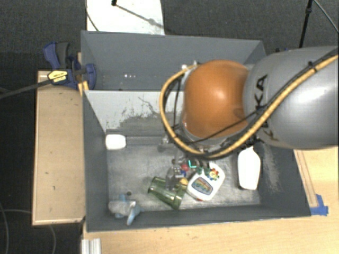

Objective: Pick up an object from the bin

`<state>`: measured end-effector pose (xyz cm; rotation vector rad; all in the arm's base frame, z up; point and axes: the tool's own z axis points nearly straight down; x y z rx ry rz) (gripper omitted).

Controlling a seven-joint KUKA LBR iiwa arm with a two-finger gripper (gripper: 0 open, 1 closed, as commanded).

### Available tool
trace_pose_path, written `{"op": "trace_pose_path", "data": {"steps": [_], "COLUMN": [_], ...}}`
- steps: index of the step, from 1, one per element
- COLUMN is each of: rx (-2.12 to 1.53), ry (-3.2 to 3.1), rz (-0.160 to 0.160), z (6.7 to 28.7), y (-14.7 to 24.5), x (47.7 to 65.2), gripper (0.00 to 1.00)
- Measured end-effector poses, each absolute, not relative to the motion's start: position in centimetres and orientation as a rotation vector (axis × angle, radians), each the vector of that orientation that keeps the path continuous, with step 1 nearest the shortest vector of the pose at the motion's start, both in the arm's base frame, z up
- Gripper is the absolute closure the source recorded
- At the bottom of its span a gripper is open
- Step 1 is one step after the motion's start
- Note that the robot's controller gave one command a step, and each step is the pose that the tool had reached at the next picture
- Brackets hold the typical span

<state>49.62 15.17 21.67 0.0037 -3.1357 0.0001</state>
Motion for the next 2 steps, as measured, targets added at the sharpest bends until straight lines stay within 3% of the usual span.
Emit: {"op": "trace_pose_path", "data": {"steps": [1, 2], "rx": [-0.004, 0.159], "ry": [-3.144, -3.144], "rz": [-0.002, -0.003], "z": [22.1, 18.1], "y": [15.1, 13.7], "x": [49.8, 49.3], "gripper": [0.00, 0.00]}}
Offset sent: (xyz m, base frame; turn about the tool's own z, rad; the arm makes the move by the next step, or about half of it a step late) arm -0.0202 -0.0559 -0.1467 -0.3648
